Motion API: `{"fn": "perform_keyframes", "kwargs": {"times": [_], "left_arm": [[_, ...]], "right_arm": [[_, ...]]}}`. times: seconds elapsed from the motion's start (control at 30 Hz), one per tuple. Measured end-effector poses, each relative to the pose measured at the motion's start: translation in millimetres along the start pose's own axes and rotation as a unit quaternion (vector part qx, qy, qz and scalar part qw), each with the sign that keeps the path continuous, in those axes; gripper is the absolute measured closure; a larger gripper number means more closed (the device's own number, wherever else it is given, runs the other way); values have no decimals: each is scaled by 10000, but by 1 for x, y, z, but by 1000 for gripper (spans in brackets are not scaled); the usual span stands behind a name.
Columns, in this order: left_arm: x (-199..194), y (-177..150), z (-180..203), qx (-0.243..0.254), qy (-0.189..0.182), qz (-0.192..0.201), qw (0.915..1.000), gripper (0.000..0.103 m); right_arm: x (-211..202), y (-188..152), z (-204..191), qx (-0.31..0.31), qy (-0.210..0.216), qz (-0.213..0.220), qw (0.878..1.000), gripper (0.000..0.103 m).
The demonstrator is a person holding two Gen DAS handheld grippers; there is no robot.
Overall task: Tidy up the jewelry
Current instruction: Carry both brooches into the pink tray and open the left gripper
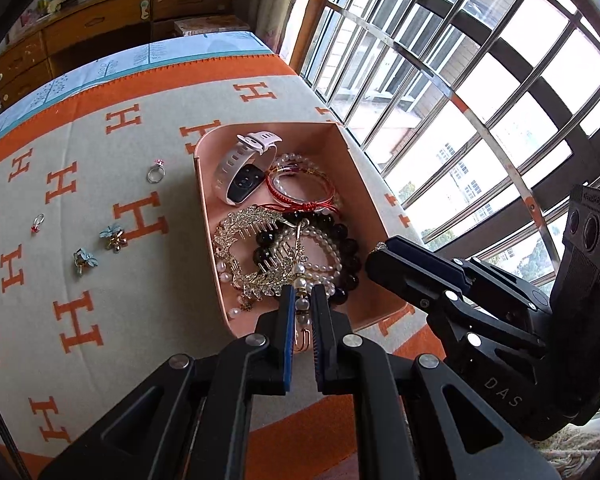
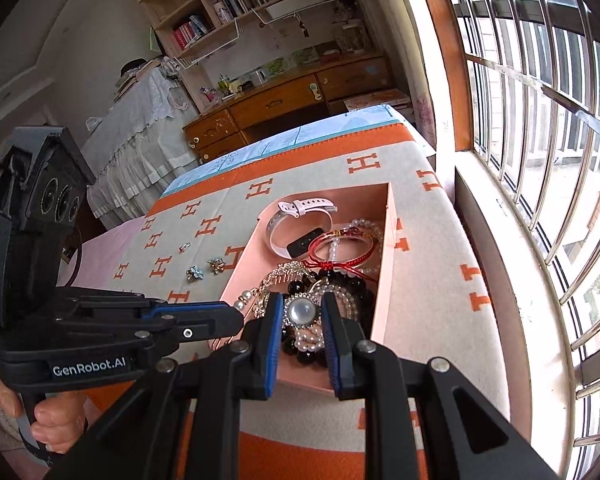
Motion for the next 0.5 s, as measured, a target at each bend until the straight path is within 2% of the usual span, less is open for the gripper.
{"fn": "perform_keyframes", "kwargs": {"times": [0.2, 0.27, 0.5], "left_arm": [[1, -4, -2, 33, 163, 16, 9999, 93], [-2, -4, -7, -72, 187, 51, 9998, 89], [-17, -5, -37, -530, 433, 267, 9973, 88]], "right_arm": [[11, -4, 12, 189, 26, -255, 9995, 83], [10, -5, 15, 242, 35, -255, 9994, 83], [7, -6, 13, 246, 75, -201, 9995, 83]]}}
Point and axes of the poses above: each gripper's, at about its wrist camera, not at the fingertips, and x roughly the way its jaws point, z to its right, y to its top, the point moved 2 cm from there along x, roughly the way its jaws point, and after that the axes turned 6 degrees about x, right-handed, at the moved point
